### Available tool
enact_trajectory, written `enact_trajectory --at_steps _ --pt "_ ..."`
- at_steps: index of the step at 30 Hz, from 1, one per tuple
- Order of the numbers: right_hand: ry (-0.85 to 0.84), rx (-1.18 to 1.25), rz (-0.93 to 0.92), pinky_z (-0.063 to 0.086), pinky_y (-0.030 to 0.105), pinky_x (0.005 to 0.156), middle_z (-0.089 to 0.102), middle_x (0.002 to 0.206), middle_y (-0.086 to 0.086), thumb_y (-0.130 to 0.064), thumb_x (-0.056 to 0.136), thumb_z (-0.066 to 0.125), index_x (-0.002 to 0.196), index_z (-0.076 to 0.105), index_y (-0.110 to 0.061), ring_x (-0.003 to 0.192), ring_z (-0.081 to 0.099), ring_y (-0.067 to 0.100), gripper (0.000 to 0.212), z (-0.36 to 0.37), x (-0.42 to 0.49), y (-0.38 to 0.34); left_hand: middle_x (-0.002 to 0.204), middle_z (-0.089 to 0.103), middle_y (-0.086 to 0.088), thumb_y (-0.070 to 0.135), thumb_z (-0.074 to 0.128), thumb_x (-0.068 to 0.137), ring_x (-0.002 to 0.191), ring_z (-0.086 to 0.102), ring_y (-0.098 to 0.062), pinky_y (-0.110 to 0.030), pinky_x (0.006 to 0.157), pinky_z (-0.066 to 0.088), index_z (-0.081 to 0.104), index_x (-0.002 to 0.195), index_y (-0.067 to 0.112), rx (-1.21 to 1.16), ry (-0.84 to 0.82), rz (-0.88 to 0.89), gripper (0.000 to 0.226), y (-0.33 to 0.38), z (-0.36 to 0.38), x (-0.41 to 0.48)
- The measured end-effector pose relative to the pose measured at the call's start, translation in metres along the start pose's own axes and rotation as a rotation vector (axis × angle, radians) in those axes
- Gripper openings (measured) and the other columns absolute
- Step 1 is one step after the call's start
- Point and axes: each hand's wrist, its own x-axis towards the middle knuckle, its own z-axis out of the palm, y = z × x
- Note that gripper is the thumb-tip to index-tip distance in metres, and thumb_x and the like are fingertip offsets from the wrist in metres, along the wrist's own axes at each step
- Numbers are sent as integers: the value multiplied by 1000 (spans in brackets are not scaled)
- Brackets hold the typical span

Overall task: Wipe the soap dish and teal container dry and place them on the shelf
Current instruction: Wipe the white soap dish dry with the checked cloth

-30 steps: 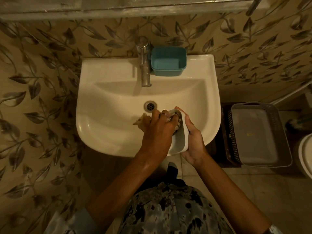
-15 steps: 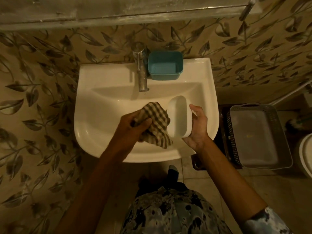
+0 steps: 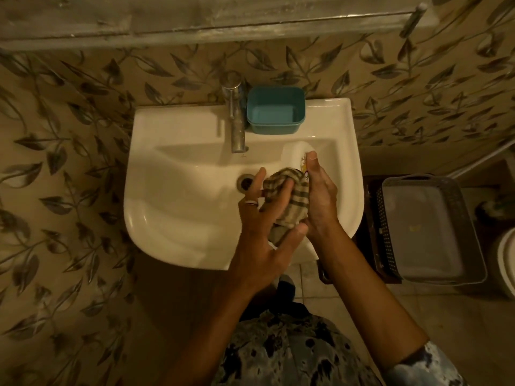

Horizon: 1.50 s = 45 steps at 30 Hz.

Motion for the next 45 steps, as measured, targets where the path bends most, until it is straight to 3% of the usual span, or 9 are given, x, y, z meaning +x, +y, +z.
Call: enact_trajectory --at_steps 5,9,15,19,23,30,34,40,45 --pt "-68 -56 -59 52 49 95 67 113 22 -40 93 56 117 63 -4 108 64 38 44 -2 -4 -2 157 7 8 44 30 96 142 14 -5 -26 114 27 3 144 51 129 28 10 55 6 11 7" --pt "-154 -128 -110 56 43 87 70 109 22 -45 84 60 115 65 -6 100 68 35 50 -3 -6 -6 150 23 -8 35 31 99 126 31 2 -1 100 29 5 144 43 111 128 -29 53 10 10 28" --pt "-182 -155 -107 54 44 87 71 106 19 -42 80 65 108 69 -13 95 68 32 41 -10 -16 6 151 35 -6 28 35 97 129 35 -1 -8 103 29 23 148 17 77 141 -96 54 14 -10 69" --pt "-27 -43 -143 56 45 88 69 111 23 -31 90 62 118 64 -2 101 68 36 40 -4 -10 -1 152 32 -4 33 32 97 136 36 -13 -27 110 34 17 150 21 -11 116 -173 56 14 2 54" --pt "186 -47 -192 58 31 69 74 92 11 -31 94 61 105 71 -5 77 71 18 30 -8 2 -9 155 24 3 40 28 98 138 30 -6 -28 110 36 5 150 33 -67 30 -209 57 17 30 7" --pt "-105 -229 -118 57 43 84 74 101 15 -35 93 60 107 71 -11 94 71 32 29 -21 -10 6 151 34 -9 39 31 93 133 42 -21 -45 106 42 13 150 22 -37 108 -263 63 15 6 37" --pt "-153 -178 -136 57 44 85 73 105 18 -30 93 60 114 67 -6 96 70 33 32 -16 -16 5 146 40 -11 35 34 94 128 47 -21 -45 106 41 16 150 20 -73 151 -275 61 18 -9 55" --pt "98 -77 -212 60 35 76 75 97 14 -33 93 62 111 69 -5 83 73 22 35 -8 -8 -16 152 31 -7 35 32 94 135 39 -16 -43 107 42 8 151 23 -124 62 -226 64 30 26 5" --pt "-75 -175 -202 60 36 76 75 101 14 -31 94 60 115 67 -6 89 73 26 34 -23 -19 -6 139 47 -10 30 39 91 118 55 -11 -29 97 51 19 149 14 -182 130 -262 63 28 20 4"
